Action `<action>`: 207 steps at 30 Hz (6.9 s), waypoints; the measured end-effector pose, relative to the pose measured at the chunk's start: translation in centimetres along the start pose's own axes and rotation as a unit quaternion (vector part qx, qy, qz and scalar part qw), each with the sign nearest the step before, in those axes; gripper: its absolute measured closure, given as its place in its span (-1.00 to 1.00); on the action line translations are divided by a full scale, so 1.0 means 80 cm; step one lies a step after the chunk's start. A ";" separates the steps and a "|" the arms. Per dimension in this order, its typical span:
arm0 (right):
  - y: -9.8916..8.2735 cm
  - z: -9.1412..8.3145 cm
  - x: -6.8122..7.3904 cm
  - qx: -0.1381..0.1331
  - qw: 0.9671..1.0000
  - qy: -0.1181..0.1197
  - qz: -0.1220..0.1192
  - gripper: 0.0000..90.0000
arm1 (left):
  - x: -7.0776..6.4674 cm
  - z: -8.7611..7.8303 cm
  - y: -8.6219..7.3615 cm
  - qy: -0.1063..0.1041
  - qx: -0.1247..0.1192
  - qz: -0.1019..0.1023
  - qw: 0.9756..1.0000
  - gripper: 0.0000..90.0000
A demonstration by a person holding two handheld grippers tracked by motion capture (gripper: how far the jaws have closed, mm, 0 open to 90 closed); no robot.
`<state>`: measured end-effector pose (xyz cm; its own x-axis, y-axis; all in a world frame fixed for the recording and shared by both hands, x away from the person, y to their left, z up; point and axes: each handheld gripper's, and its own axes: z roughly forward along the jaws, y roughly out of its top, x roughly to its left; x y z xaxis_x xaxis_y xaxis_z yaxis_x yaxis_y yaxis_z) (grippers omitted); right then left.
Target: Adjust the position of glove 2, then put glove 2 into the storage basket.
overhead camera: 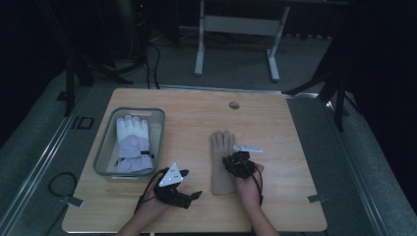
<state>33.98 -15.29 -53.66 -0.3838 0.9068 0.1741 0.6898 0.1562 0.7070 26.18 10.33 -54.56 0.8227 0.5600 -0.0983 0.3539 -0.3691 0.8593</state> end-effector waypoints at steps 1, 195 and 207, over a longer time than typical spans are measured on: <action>0.001 -0.003 -0.001 0.000 1.000 0.009 0.001 0.47 | 0.000 0.000 0.000 -0.001 -0.001 -0.001 1.000 -0.74; 0.191 0.178 0.289 0.054 0.936 0.204 -0.282 0.43 | 0.118 -0.163 0.016 0.121 0.214 0.048 0.968 0.82; 0.209 0.153 0.268 0.037 0.934 0.226 -0.274 -0.36 | 0.123 -0.185 0.028 0.122 0.159 0.000 0.980 0.12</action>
<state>44.84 11.54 -46.51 -0.9000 0.4278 0.0834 0.3479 0.5897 0.7289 28.44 26.01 -46.18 0.7052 0.7067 0.0572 0.5073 -0.5592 0.6557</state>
